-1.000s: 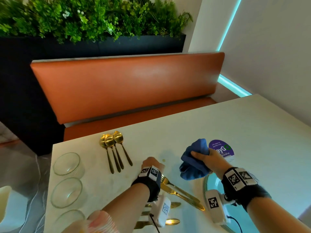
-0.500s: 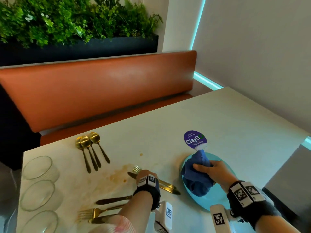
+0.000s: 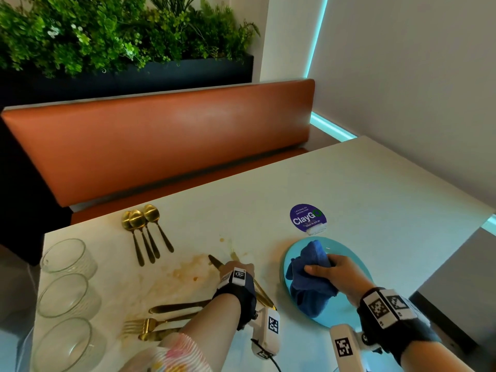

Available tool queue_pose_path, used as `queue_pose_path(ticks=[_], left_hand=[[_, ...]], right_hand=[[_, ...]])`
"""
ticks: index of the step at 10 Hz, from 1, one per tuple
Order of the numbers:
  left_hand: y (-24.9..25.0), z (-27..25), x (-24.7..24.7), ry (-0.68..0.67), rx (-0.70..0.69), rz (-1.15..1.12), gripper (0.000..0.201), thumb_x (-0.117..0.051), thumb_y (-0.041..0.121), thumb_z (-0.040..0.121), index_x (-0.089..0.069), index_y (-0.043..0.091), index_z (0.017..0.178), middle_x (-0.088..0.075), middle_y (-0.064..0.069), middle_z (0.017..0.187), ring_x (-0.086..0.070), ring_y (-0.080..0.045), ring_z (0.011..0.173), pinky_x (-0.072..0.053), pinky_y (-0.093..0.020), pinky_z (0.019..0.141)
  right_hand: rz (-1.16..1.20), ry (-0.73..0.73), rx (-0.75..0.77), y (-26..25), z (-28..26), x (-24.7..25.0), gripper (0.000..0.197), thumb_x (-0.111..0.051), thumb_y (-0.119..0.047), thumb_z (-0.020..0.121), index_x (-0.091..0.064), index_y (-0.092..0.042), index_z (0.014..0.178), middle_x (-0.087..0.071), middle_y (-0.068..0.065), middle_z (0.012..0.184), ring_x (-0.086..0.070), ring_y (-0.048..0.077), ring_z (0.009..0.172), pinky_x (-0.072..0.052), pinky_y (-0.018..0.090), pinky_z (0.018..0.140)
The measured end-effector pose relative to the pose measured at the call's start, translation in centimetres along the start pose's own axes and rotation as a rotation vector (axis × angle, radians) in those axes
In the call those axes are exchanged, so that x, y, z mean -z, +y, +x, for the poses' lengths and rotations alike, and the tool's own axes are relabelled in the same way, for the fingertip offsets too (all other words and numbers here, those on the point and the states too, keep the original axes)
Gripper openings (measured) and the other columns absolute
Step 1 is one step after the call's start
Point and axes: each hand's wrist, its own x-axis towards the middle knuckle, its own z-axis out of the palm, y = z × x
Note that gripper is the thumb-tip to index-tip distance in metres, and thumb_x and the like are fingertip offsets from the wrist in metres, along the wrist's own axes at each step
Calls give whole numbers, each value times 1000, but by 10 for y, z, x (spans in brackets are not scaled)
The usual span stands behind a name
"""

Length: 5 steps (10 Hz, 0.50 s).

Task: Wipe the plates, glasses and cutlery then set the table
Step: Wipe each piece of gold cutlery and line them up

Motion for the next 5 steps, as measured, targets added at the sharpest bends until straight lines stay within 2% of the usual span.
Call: queue_pose_path(ticks=[1, 2, 3, 4, 5], left_hand=[[-1, 8, -7, -7, -135, 34, 31, -55, 25, 88, -42, 16, 60, -61, -10, 94, -64, -23, 90, -55, -34, 87], [3, -19, 6, -12, -238, 132, 26, -50, 24, 90, -49, 11, 67, -66, -12, 90, -65, -29, 90, -52, -30, 78], [-1, -53, 22, -10, -350, 166, 35, -46, 25, 96, -48, 14, 62, -54, -2, 67, -55, -24, 80, -38, -24, 66], [-13, -79, 37, -40, -419, 119, 24, -48, 28, 96, -64, 10, 89, -69, -10, 98, -63, -30, 97, -47, -29, 75], [-24, -100, 52, -102, -480, 121, 14, -48, 24, 95, -59, 18, 88, -67, -13, 100, -62, -31, 95, -47, -30, 75]], right_hand=[[91, 41, -9, -1, -6, -2, 32, -76, -25, 75, -63, -2, 91, -68, 21, 87, -61, 28, 75, -49, 37, 66], [178, 59, -17, -6, -12, -8, 37, -68, -27, 82, -63, 6, 98, -67, 27, 92, -60, 29, 78, -47, 40, 72], [285, 67, -41, -17, -25, -22, 35, -60, -32, 89, -62, 2, 97, -65, 23, 95, -60, 29, 85, -49, 40, 73], [418, 52, -54, -28, -42, -42, 33, -51, -36, 93, -59, -5, 101, -63, 16, 94, -59, 29, 89, -48, 37, 67], [435, -10, -31, -38, -61, -69, 34, -47, -39, 95, -58, -6, 98, -63, 14, 89, -61, 28, 83, -51, 36, 65]])
